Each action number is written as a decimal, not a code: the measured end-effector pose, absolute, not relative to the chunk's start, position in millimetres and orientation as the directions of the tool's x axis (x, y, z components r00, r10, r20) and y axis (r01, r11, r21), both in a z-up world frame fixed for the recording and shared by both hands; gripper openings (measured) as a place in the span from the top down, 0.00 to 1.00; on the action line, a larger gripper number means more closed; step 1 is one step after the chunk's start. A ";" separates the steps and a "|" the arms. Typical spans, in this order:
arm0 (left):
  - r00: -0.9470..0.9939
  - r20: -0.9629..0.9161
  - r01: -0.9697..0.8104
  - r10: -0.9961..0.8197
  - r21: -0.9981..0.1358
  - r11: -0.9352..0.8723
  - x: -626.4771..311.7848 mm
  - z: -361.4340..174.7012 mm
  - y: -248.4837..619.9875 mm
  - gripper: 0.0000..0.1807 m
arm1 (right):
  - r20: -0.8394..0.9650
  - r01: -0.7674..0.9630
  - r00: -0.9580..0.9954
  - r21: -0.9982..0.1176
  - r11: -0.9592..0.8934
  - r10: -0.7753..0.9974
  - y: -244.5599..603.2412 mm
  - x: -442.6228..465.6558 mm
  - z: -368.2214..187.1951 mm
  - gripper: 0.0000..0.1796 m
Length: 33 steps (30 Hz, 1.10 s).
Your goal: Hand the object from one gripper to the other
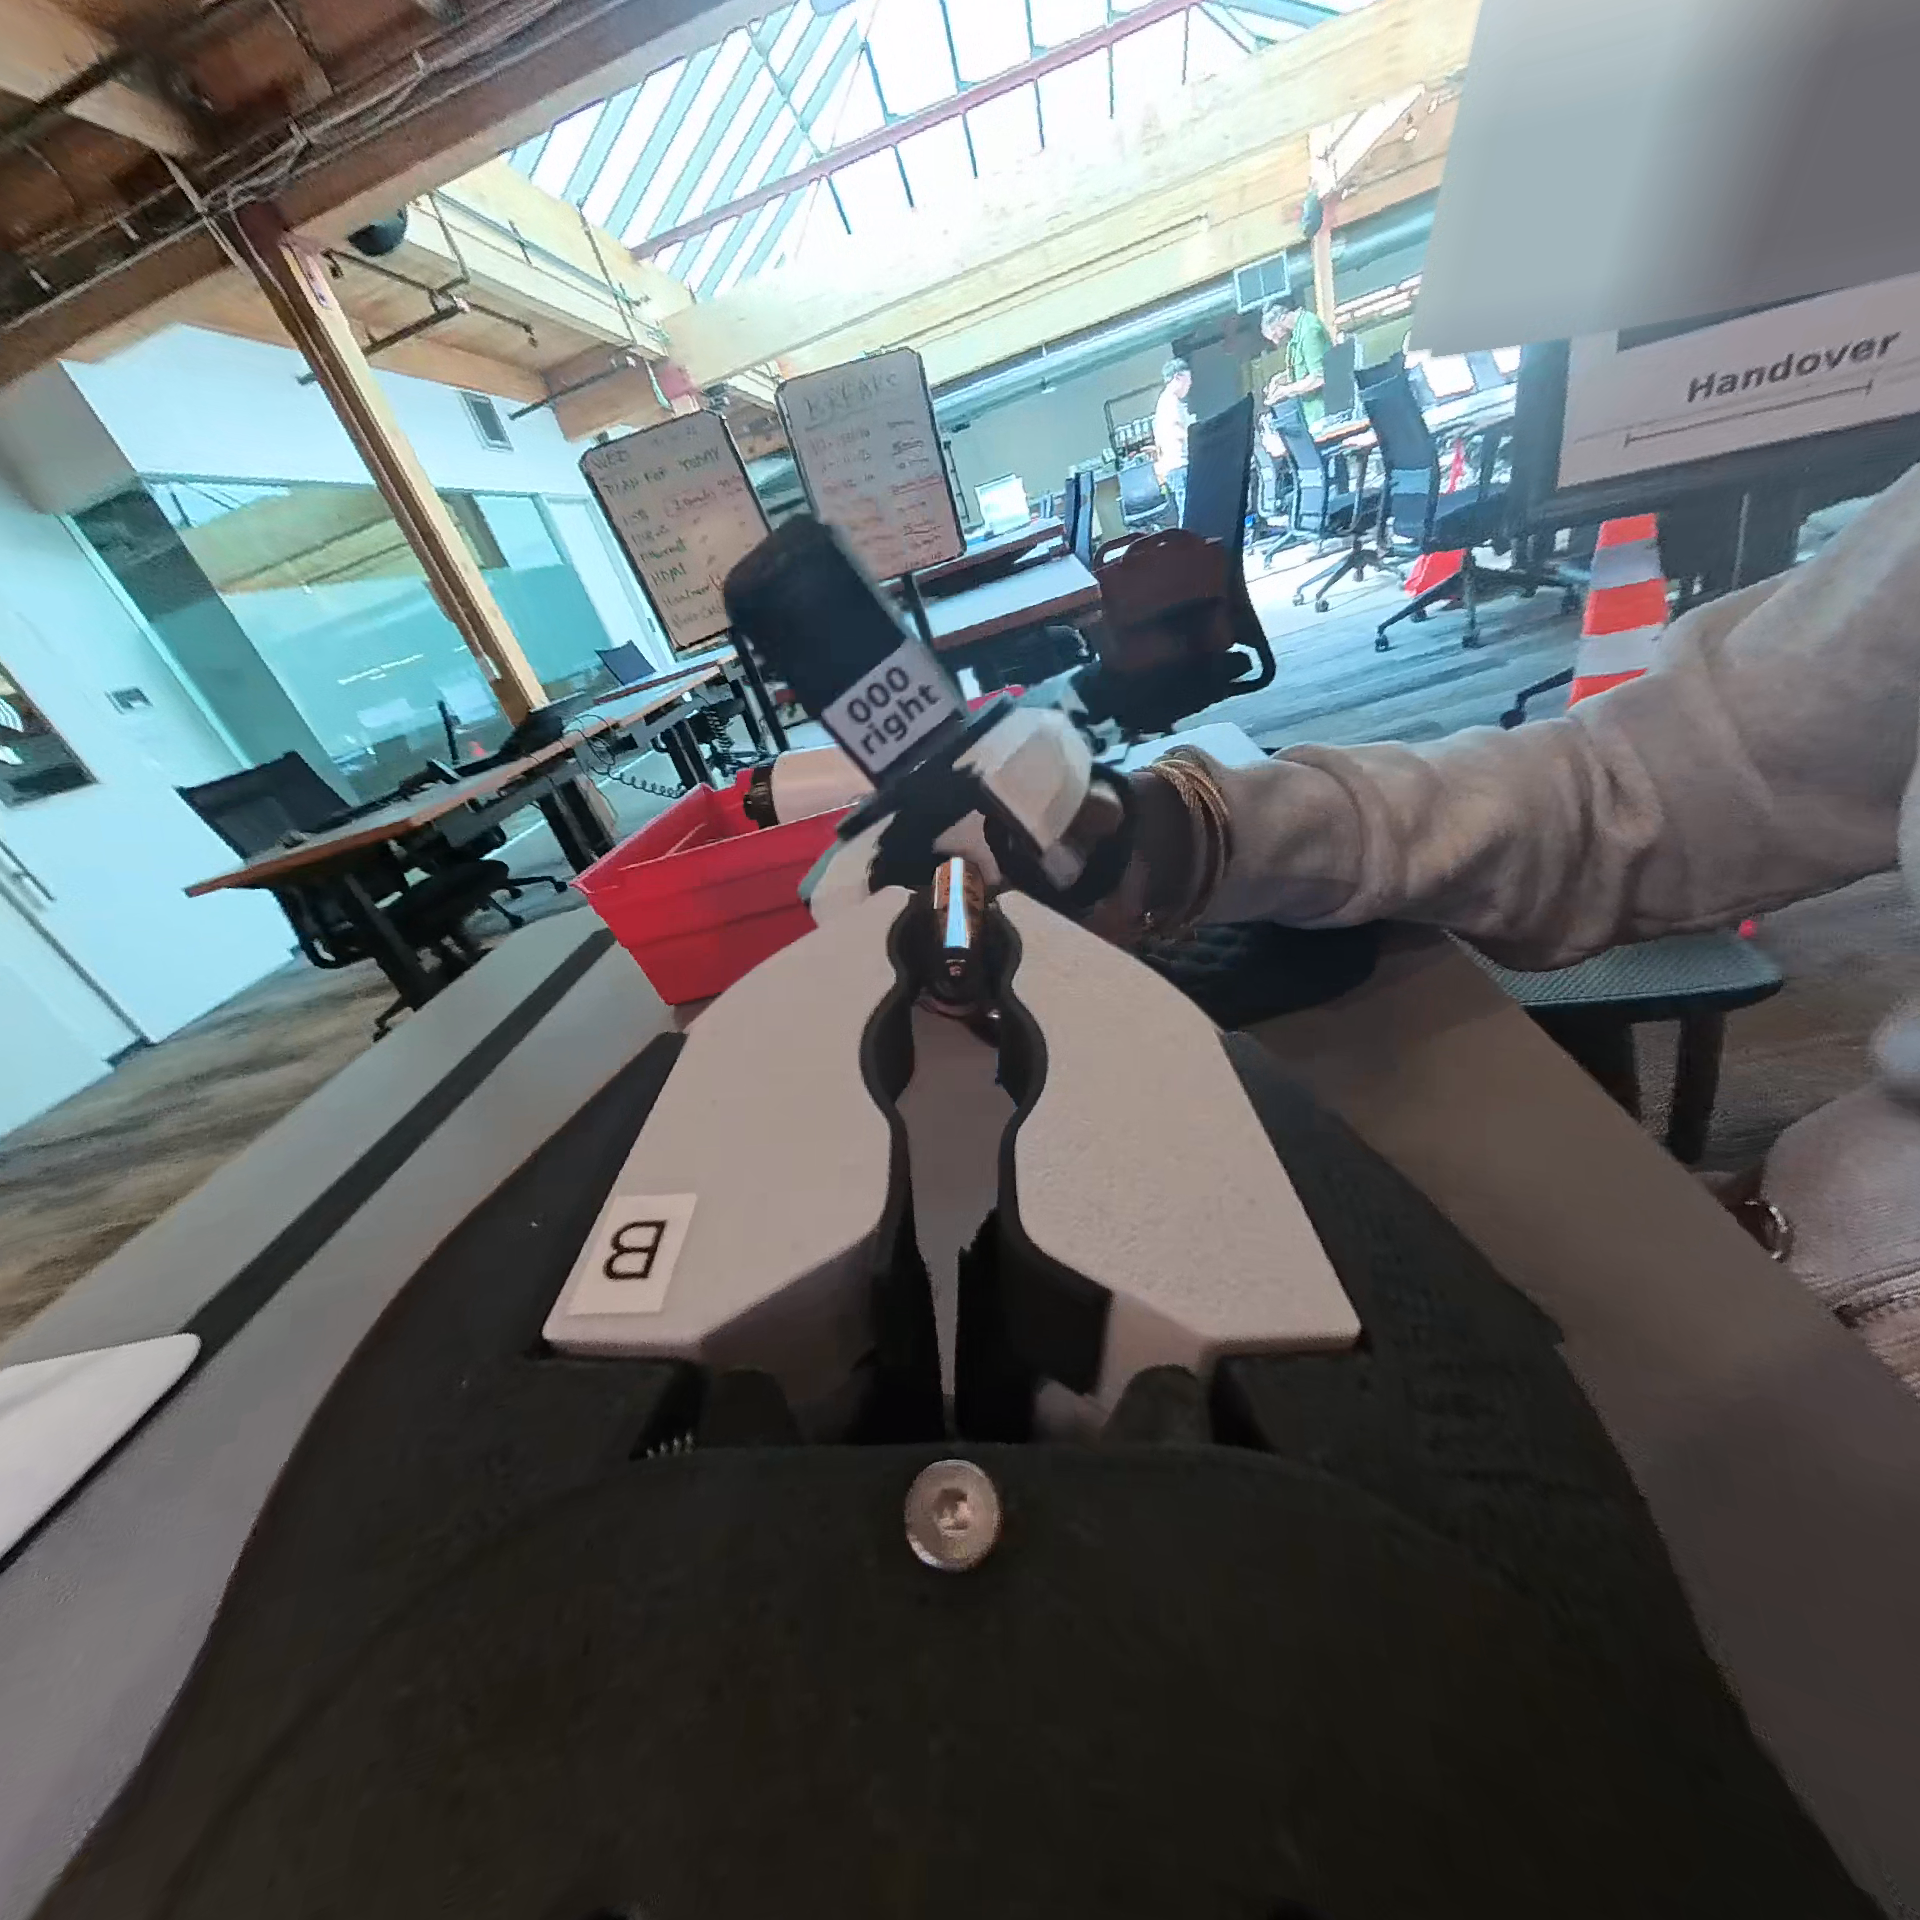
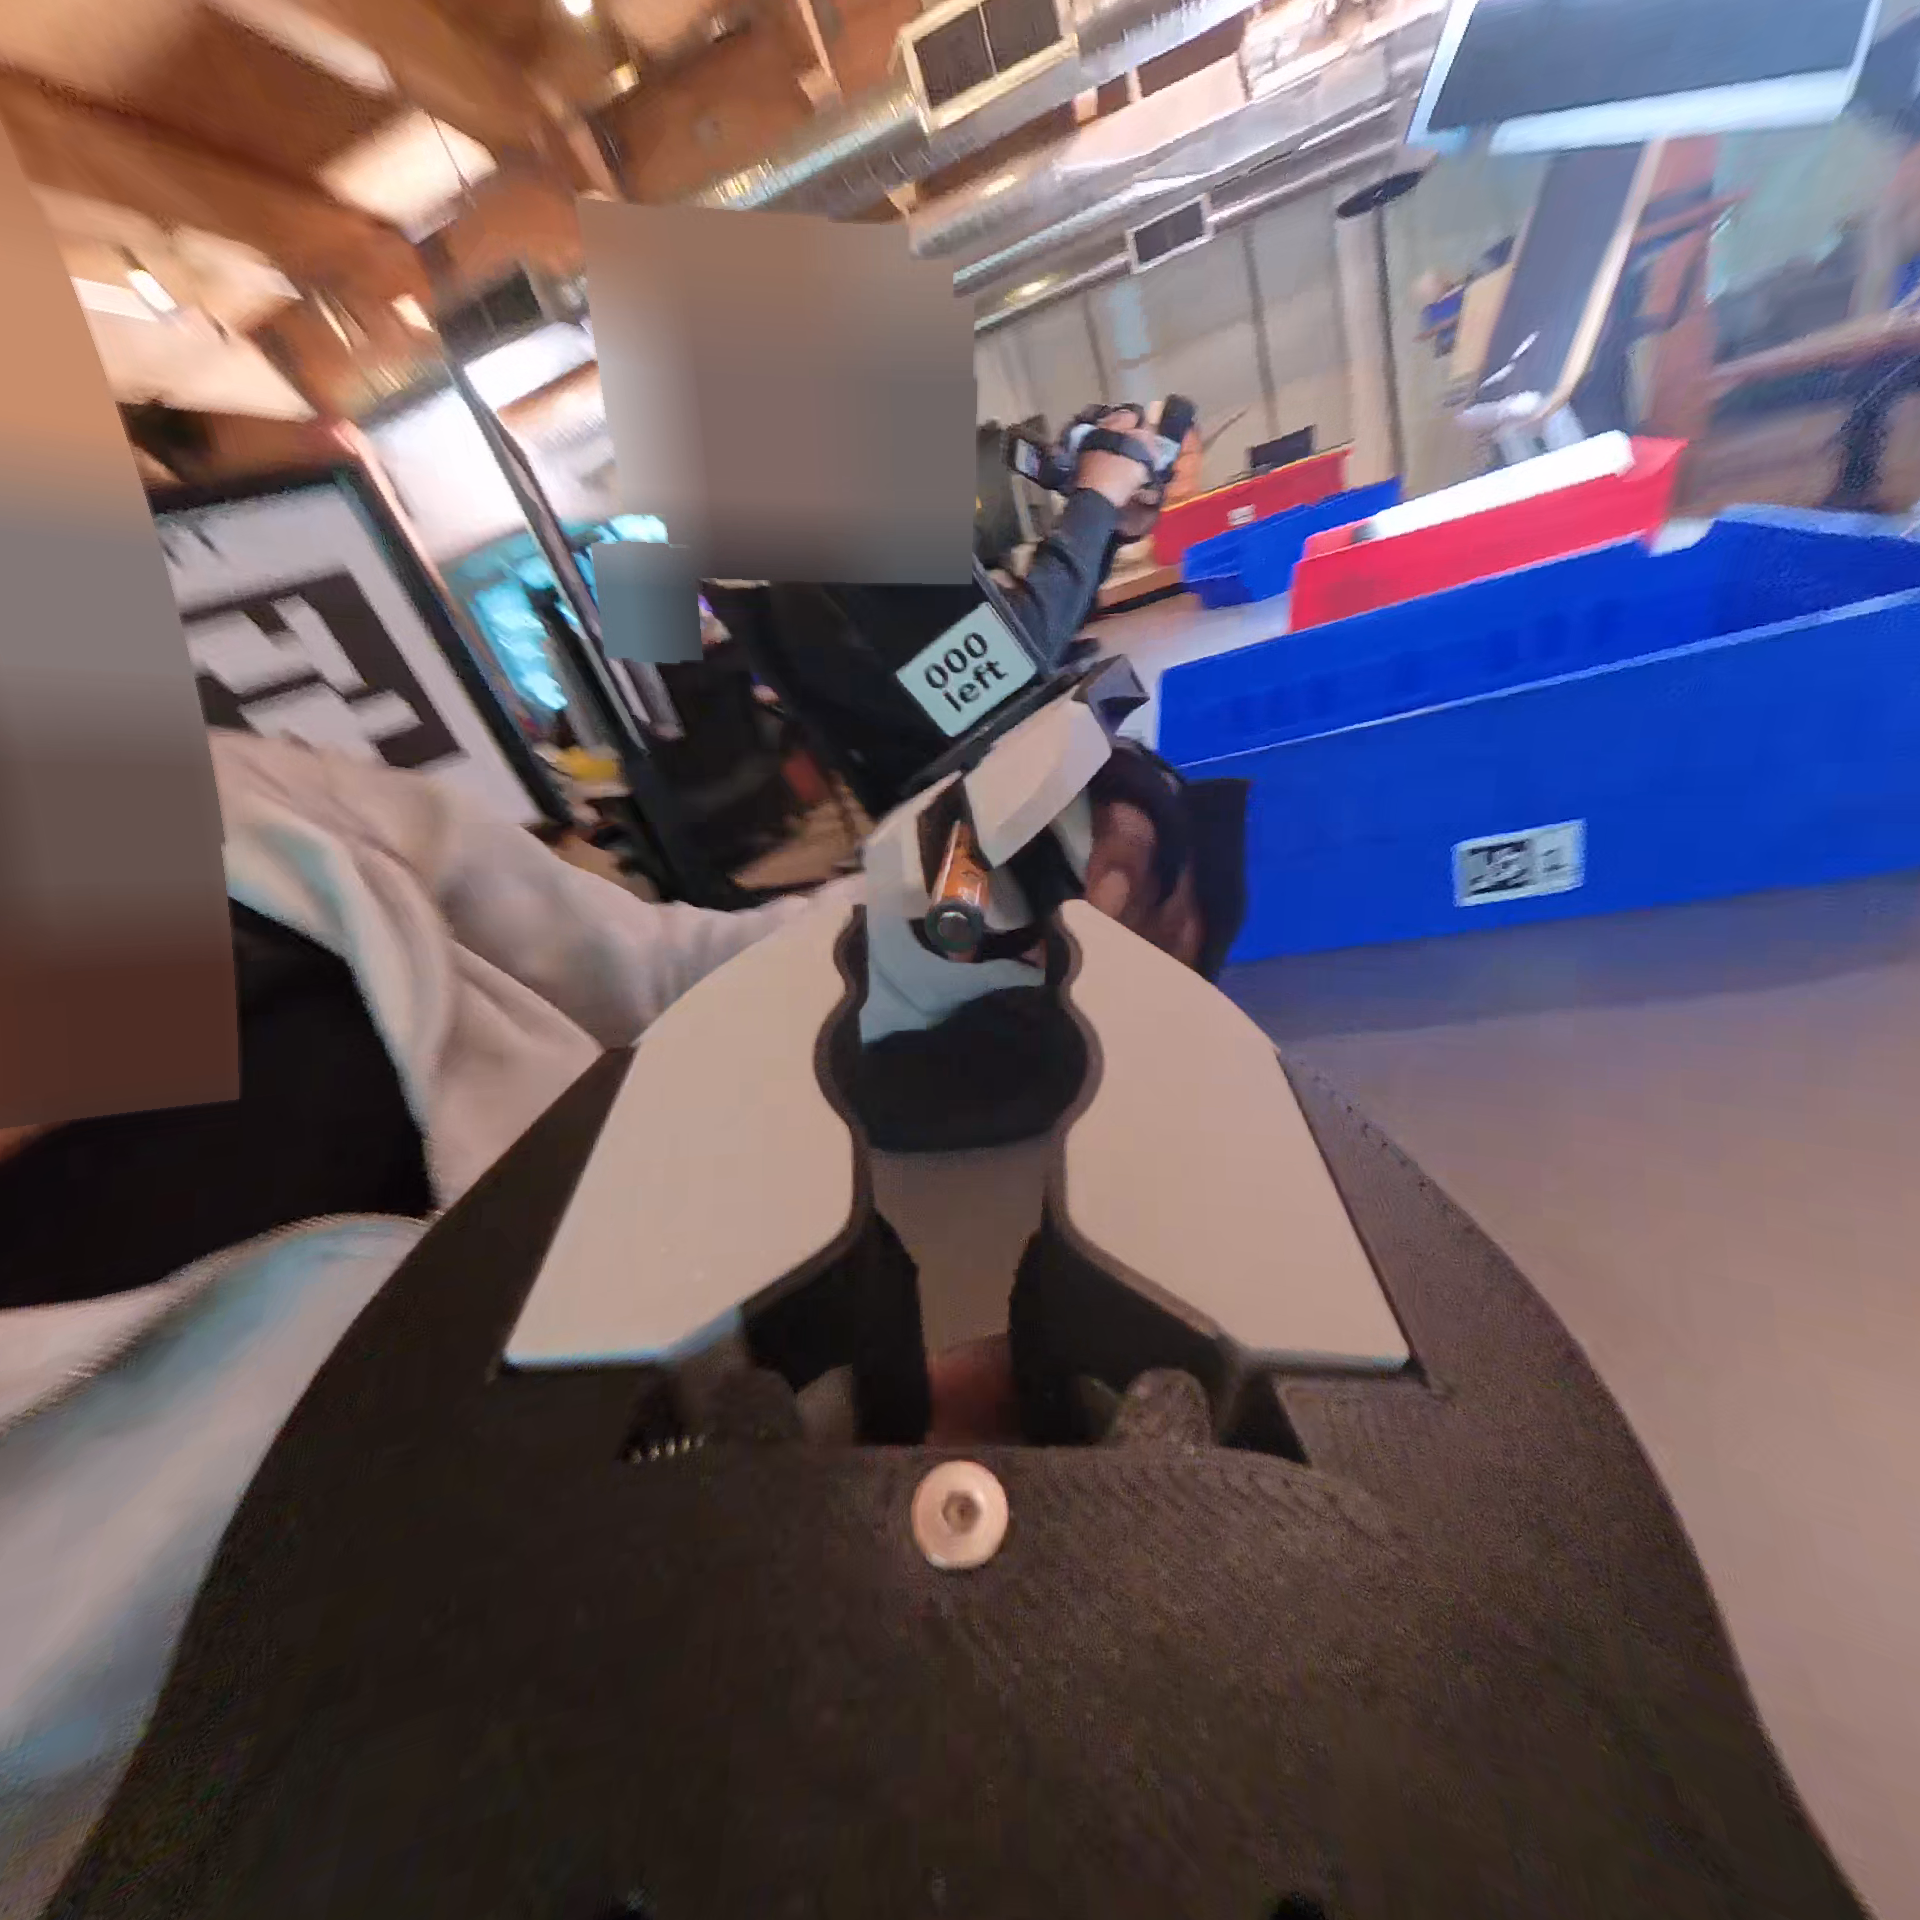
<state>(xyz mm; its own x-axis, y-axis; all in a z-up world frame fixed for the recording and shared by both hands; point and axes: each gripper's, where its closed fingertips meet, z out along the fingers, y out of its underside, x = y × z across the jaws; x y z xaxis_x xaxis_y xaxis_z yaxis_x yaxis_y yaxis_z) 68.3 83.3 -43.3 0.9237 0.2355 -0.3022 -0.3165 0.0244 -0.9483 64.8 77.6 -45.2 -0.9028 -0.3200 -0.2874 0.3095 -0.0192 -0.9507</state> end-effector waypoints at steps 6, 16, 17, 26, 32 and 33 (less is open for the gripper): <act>0.906 -0.349 -0.356 0.238 -0.934 -0.017 68.3 -47.7 85.9 0.94 | -0.442 0.464 -0.811 -0.885 0.039 -0.384 76.8 67.0 -48.0 0.91; 0.961 -0.164 -0.179 0.224 -0.983 0.048 64.1 -45.6 82.5 0.88 | 0.034 -0.019 -0.983 -0.996 -0.084 -0.182 78.7 58.7 -44.9 0.94; 0.968 -0.138 -0.153 0.211 -0.986 0.059 64.7 -45.4 82.5 0.88 | 0.113 -0.099 -0.981 -0.991 -0.094 -0.156 79.2 59.3 -43.5 0.94; 0.979 -0.111 -0.125 0.172 -0.990 0.072 68.4 -44.9 82.9 0.94 | 0.317 -0.306 -0.942 -0.947 -0.099 -0.114 77.2 66.3 -43.4 0.94; 0.952 -0.231 -0.247 0.199 -0.967 0.059 70.2 -42.8 82.9 0.94 | 0.127 -0.114 -0.981 -0.989 -0.094 -0.147 76.3 63.2 -43.3 0.86; 0.944 -0.258 -0.273 0.206 -0.961 0.048 70.2 -43.3 83.3 0.94 | 0.036 -0.020 -0.981 -0.996 -0.083 -0.190 76.5 64.5 -43.6 0.83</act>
